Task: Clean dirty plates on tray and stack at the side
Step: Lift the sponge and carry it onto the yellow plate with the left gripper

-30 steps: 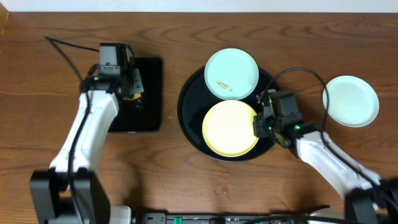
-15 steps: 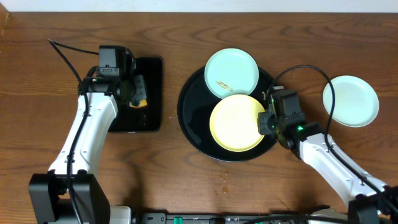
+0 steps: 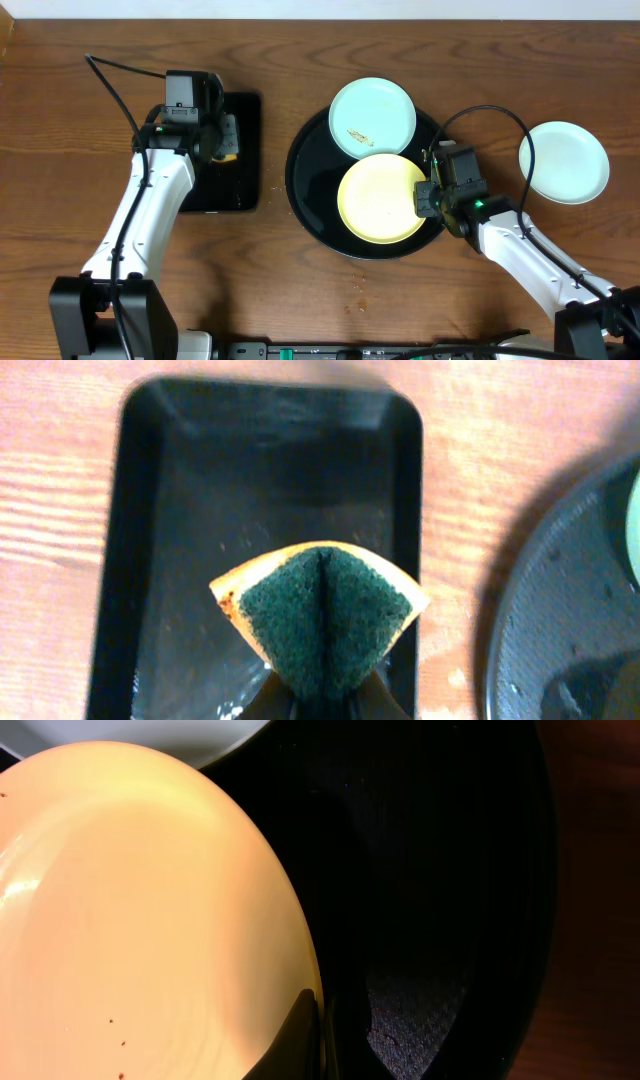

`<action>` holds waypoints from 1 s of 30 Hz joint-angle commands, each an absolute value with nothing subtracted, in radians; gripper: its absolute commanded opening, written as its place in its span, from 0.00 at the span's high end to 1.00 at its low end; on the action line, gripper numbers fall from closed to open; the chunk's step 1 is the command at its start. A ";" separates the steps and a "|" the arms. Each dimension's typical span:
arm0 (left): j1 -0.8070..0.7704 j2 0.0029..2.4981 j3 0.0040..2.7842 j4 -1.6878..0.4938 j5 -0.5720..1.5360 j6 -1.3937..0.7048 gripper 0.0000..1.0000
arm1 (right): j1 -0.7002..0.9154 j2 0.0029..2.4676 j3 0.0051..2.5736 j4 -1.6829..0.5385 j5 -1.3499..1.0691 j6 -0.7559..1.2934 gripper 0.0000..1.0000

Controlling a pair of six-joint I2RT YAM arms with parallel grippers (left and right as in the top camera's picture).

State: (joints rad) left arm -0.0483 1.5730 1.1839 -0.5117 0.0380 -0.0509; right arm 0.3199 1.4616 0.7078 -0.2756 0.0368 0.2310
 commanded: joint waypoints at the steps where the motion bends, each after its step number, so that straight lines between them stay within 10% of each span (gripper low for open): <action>1: -0.054 1.581 1.171 -0.463 -0.010 -0.037 0.92 | 0.329 1.463 0.716 -0.276 0.052 0.246 0.99; 14: -0.089 1.584 1.121 -0.481 0.096 -0.052 0.93 | 0.329 1.463 0.709 -0.291 0.039 0.322 0.99; 20: -0.088 1.584 1.029 -0.431 0.085 -0.052 0.92 | 0.329 1.467 0.691 -0.292 -0.024 0.321 0.69; 30: -0.088 1.586 0.981 -0.412 0.085 -0.052 0.93 | 0.329 1.517 0.649 -0.178 0.022 0.256 0.70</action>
State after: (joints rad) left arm -0.0891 1.5787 0.9909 -0.4202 0.0803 -0.0517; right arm 0.3199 1.4818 0.6662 -0.1890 0.0078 0.2764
